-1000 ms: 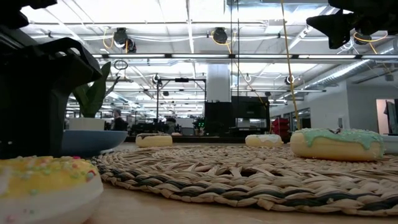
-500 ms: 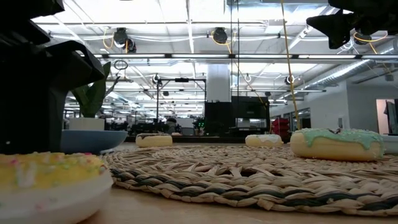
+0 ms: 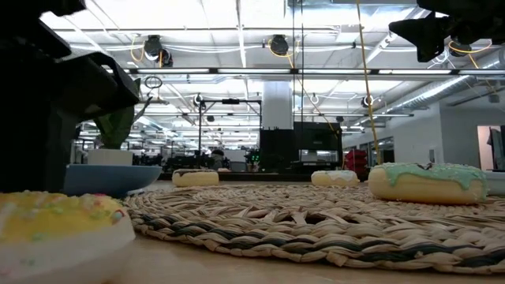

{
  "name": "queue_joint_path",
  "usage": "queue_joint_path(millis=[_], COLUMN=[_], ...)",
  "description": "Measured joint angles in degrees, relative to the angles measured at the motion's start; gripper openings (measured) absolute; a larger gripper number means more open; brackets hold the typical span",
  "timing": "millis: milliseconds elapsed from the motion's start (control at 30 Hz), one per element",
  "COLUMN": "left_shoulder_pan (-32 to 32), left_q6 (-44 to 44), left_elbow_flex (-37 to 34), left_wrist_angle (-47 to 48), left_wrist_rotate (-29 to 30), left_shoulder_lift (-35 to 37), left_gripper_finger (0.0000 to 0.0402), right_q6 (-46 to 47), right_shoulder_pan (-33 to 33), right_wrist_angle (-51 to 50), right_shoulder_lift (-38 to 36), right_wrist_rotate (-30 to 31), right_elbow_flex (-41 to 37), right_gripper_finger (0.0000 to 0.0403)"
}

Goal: Pick & Place donuts
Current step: Put the small yellow donut on the light blue plate

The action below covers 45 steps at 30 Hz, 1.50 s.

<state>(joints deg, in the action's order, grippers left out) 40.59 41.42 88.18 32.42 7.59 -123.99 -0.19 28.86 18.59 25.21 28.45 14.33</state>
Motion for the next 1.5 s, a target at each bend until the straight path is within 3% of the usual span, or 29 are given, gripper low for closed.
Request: queue_joint_path(millis=[300, 533, 700, 933, 1300, 1500], left_shoulder_pan=[-5.1, -11.2, -17.3, -25.0, -30.4, -31.2], left_q6=[-7.0, -15.1, -23.1, -34.0, -39.3, -44.0], left_elbow_flex=[0.2, 0.2, 0.2, 0.2, 0.2, 0.2], left_wrist_angle=[1.2, -0.4, -6.2, -16.1, -16.0, -16.2], left_wrist_rotate=[2.4, 9.0, 11.4, 8.4, 7.7, 7.6], left_shoulder_lift=[4.2, 7.4, 8.3, 8.3, 8.3, 8.3], left_gripper_finger=[0.0156, 0.0152, 0.0152, 0.0152, 0.0152, 0.0152], right_q6=[0.0, 0.2, 1.9, 1.6, -3.6, -4.0], right_shoulder_pan=[0.0, 0.0, 0.0, -1.2, -6.4, -9.4], right_wrist_angle=[0.0, 0.0, 0.0, 1.2, 10.4, 17.5], right_shoulder_lift=[0.5, 2.5, 4.8, 14.1, 28.4, 33.8], right_wrist_rotate=[0.0, 0.0, 0.2, 0.2, -0.1, -6.9], right_elbow_flex=[0.0, 0.0, 0.0, 0.0, 0.0, 0.0], right_gripper_finger=[0.0256, 0.0256, 0.0256, 0.0256, 0.0256, 0.0256])
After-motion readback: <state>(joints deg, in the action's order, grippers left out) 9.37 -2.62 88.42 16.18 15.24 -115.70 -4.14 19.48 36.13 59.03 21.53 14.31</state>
